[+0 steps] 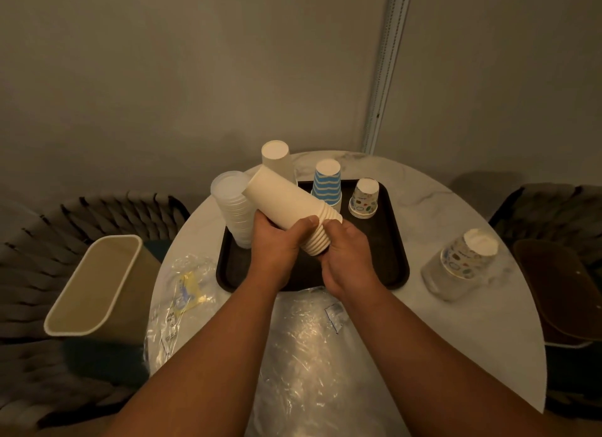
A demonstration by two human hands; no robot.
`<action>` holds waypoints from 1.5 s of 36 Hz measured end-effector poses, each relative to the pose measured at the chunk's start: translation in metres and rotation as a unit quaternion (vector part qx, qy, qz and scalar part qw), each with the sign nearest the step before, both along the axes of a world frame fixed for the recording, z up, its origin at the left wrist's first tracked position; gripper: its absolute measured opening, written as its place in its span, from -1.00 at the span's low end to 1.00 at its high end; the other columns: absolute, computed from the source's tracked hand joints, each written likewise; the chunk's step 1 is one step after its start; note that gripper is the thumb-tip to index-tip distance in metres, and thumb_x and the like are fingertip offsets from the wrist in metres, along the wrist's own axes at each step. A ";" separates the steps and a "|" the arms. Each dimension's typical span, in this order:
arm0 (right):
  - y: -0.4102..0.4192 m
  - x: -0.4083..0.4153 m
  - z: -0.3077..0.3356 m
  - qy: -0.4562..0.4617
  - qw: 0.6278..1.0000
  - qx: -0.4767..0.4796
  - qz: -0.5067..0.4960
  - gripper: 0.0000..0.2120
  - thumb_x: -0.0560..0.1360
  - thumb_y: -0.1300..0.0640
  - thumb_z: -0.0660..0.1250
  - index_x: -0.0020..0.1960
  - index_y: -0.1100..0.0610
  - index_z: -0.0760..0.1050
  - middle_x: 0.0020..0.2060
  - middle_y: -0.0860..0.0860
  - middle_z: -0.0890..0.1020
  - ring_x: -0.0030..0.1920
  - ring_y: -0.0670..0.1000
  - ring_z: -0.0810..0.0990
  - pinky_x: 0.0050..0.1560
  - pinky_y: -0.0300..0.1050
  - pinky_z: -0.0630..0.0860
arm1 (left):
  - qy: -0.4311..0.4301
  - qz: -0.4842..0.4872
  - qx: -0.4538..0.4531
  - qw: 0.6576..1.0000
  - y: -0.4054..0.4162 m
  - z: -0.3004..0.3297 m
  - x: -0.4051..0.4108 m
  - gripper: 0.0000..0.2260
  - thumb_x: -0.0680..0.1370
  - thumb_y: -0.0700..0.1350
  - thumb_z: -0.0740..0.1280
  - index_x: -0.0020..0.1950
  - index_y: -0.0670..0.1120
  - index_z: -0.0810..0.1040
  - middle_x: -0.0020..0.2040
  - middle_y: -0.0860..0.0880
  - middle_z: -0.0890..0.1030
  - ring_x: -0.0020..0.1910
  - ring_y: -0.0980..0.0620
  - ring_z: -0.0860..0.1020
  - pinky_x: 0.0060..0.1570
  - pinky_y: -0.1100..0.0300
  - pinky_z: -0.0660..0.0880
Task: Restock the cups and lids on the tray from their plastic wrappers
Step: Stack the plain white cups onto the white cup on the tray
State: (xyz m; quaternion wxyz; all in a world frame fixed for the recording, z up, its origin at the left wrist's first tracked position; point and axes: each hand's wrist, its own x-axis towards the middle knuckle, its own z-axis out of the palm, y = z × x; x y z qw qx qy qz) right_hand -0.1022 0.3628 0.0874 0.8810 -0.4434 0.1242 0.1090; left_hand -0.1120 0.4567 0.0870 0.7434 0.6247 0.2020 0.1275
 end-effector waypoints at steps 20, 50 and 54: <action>-0.003 -0.019 -0.004 -0.214 0.891 -0.400 -0.021 -0.68 0.51 0.21 0.36 0.27 0.13 0.50 -0.05 -0.10 0.59 -0.05 -0.21 0.59 -0.08 -0.40 0.50 | 0.123 0.199 -0.245 0.941 0.008 0.021 0.016 -0.60 0.46 -0.05 0.49 0.22 -0.12 0.45 -0.01 -0.11 0.64 -0.09 -0.09 0.65 -0.21 0.03 0.61; -0.012 0.024 -0.014 0.096 0.988 0.062 -0.102 -0.69 0.57 0.26 0.28 0.31 0.19 0.45 0.10 0.15 0.63 0.06 0.11 0.63 0.11 0.04 0.56 | -0.021 0.174 0.121 0.977 0.065 0.077 0.091 -0.39 0.40 0.07 0.54 0.33 -0.01 0.33 0.12 0.06 0.53 0.06 0.06 0.56 0.13 -0.01 0.56; -0.017 0.034 -0.019 0.116 0.982 0.101 -0.114 -0.67 0.58 0.25 0.26 0.34 0.25 0.43 0.13 0.19 0.62 0.06 0.12 0.63 0.05 0.03 0.57 | -0.022 0.144 0.191 0.971 0.071 0.082 0.112 -0.35 0.39 0.01 0.54 0.37 -0.02 0.29 0.16 0.05 0.50 0.10 0.05 0.53 0.15 0.03 0.54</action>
